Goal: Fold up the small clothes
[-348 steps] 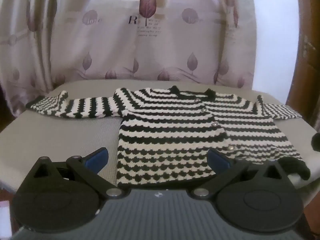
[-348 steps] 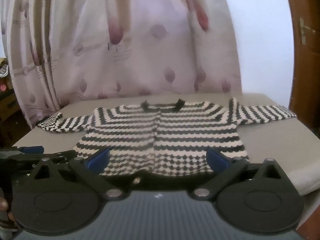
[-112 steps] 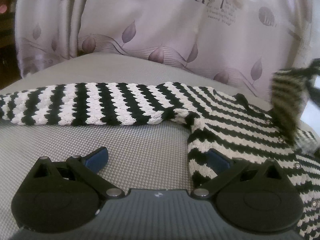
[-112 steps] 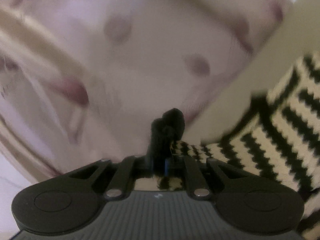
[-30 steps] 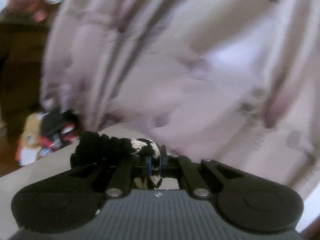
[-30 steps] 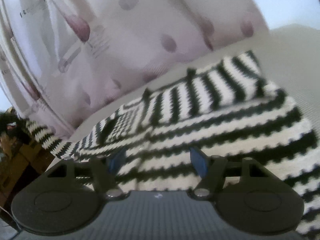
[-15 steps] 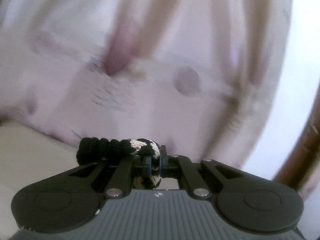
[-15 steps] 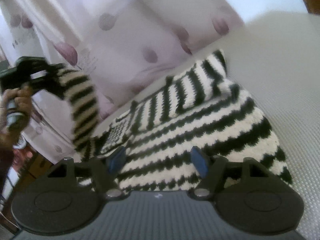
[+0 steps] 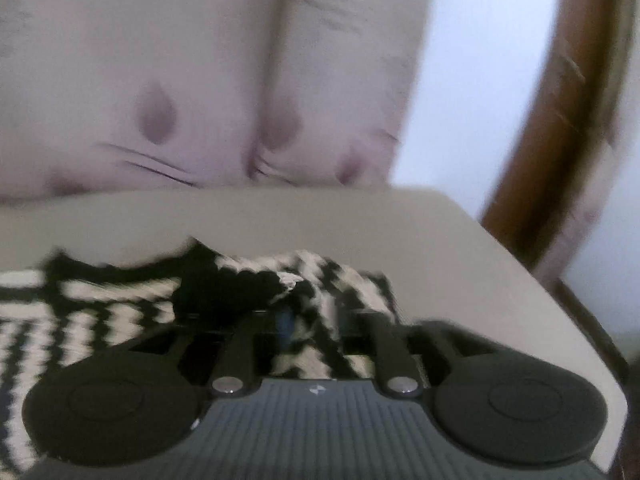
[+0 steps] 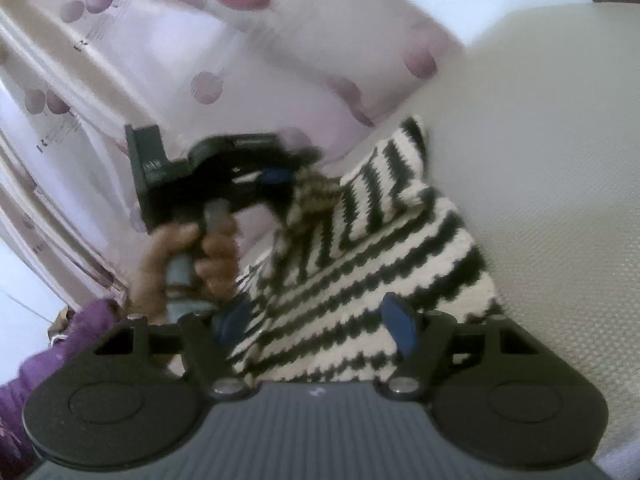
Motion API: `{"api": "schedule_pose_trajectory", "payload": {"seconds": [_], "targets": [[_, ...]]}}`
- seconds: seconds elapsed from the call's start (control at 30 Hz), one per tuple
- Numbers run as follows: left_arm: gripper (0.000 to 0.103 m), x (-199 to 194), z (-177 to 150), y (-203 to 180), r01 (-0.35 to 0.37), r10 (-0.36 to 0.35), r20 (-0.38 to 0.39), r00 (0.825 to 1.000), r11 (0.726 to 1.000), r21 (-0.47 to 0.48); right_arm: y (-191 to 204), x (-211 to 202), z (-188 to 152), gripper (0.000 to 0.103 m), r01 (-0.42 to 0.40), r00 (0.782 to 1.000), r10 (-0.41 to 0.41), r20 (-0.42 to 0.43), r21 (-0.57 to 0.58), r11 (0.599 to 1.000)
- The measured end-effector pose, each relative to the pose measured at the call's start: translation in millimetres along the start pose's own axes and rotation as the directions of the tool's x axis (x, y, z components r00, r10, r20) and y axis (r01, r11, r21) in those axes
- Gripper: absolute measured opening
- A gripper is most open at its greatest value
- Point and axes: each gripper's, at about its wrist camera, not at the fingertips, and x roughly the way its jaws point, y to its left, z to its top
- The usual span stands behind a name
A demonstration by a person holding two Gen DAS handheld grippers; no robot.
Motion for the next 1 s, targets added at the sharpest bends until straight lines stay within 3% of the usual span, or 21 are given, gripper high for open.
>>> {"api": "schedule_pose_trajectory", "payload": {"seconds": [0.07, 0.2, 0.37, 0.4, 0.5, 0.67, 0.73, 0.87, 1.0], "targets": [[0.079, 3, -6, -4, 0.047, -0.047, 0.015, 0.999, 0.998, 0.03, -4, -3, 2, 0.072, 0.011, 1.0, -0.011, 0.005, 0.002, 1.0], [0.1, -25, -14, -12, 0.148, -0.159, 0.129, 0.979, 0.985, 0.085, -9, -3, 8, 0.072, 0.023, 1.0, -0.023, 0.007, 0.021, 1.0], [0.103, -43, -2, -9, 0.28, -0.29, 0.164, 0.943, 0.957, 0.077, 6, 5, 22, 0.072, 0.036, 0.999, -0.036, 0.006, -0.03, 0.999], [0.103, -44, 1, -11, 0.282, -0.295, 0.152, 0.943, 0.954, 0.102, 11, 9, 26, 0.073, 0.036, 0.999, -0.036, 0.006, -0.049, 0.998], [0.103, -37, 6, -30, 0.203, -0.229, 0.099, 0.968, 0.954, 0.221, 27, 25, 33, 0.073, 0.049, 0.999, -0.049, -0.005, -0.088, 0.995], [0.103, -41, 0, -42, 0.225, -0.267, 0.092, 0.959, 0.919, 0.323, 39, 41, 29, 0.073, 0.05, 0.998, -0.055, -0.04, -0.133, 0.99], [0.103, -43, -2, -40, 0.244, -0.282, 0.082, 0.956, 0.918, 0.313, 38, 46, 26, 0.073, 0.061, 0.996, -0.069, -0.054, -0.135, 0.989], [0.103, -69, -9, -17, 0.237, -0.271, 0.14, 0.952, 0.947, 0.216, 35, 47, 27, 0.073, 0.085, 0.994, -0.094, -0.064, -0.136, 0.987], [0.103, -119, -38, 42, 0.134, -0.141, 0.237, 0.961, 0.99, 0.045, 36, 49, 45, 0.073, 0.136, 0.99, -0.143, -0.016, -0.216, 0.967]]}}
